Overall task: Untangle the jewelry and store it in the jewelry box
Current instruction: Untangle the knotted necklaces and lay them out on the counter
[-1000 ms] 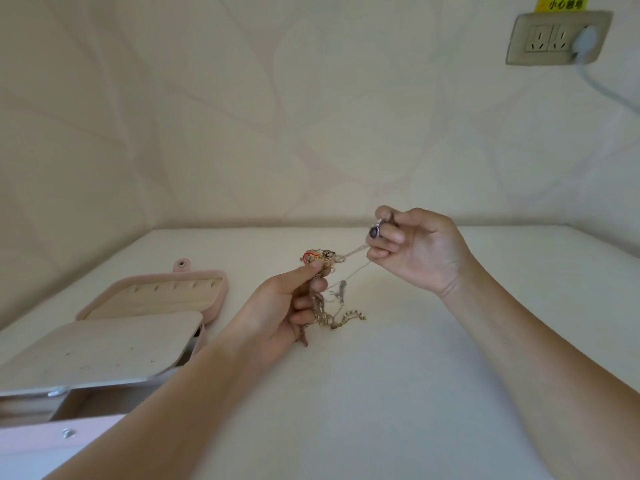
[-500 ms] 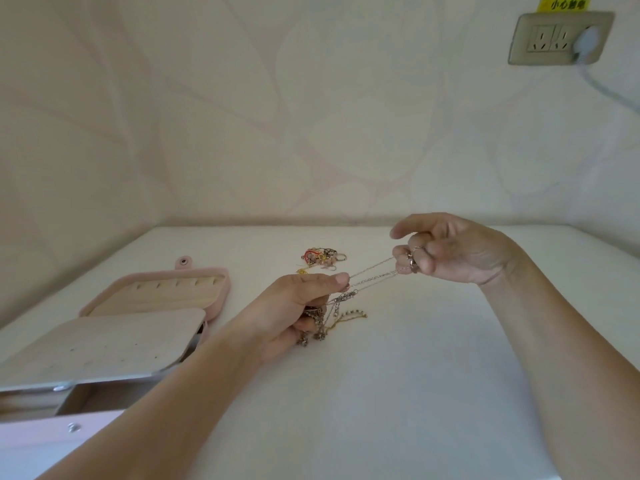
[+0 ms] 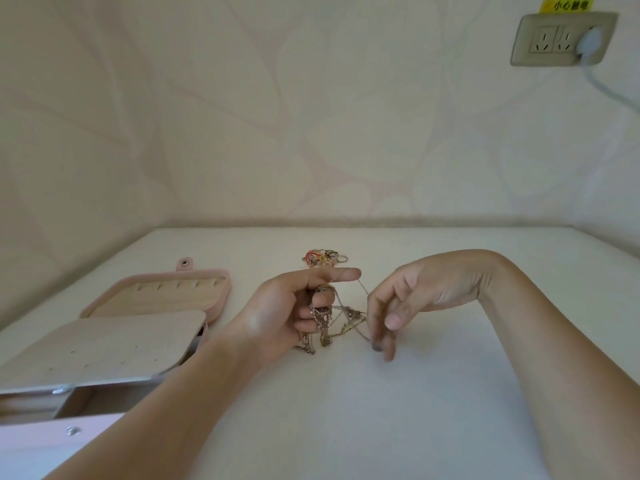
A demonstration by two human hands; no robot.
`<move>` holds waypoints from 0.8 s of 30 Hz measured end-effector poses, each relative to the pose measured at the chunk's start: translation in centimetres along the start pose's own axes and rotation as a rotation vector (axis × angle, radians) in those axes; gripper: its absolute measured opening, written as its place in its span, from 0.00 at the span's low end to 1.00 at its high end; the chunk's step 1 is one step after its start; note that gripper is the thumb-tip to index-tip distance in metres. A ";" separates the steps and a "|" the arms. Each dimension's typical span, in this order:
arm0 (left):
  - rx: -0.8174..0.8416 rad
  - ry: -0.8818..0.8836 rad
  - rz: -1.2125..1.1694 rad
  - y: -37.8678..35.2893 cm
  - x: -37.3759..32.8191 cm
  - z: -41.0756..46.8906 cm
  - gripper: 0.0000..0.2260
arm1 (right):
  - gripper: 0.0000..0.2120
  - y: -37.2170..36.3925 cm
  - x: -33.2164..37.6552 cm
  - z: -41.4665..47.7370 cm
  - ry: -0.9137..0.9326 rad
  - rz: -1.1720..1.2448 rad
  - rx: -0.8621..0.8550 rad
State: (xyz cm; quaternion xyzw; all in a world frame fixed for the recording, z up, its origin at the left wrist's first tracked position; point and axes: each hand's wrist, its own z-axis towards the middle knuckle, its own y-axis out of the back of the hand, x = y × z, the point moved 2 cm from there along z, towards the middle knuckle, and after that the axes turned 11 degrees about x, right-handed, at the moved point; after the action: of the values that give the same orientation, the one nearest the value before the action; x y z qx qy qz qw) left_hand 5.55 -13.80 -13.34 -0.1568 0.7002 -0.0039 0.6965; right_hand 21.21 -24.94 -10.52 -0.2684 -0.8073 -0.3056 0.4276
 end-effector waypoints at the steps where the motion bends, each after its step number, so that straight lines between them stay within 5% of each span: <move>1: 0.006 0.013 0.041 -0.1 0.0 -0.1 0.21 | 0.10 0.0 0.0 0.0 -0.007 -0.035 0.000; 7: 0.032 0.025 0.190 -0.4 0.1 -0.1 0.21 | 0.12 0.3 0.4 -0.7 -0.067 -0.113 -0.179; 13: 0.048 0.018 0.172 -0.4 0.2 -0.1 0.19 | 0.13 1.5 1.1 -0.4 0.047 -0.090 -0.731; 18: 0.058 0.018 0.176 -0.5 0.4 0.0 0.16 | 0.24 0.6 1.4 1.9 0.160 -0.029 -0.508; 24: 0.021 0.004 0.187 -0.3 0.4 0.0 0.16 | 0.12 0.4 1.7 2.3 -0.013 -0.127 -0.592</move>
State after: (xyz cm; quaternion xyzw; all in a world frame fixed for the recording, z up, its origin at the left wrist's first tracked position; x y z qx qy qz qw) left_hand 5.63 -14.16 -13.68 -0.0834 0.7132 0.0534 0.6939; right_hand 19.42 -22.76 -9.95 -0.3322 -0.7011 -0.5520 0.3056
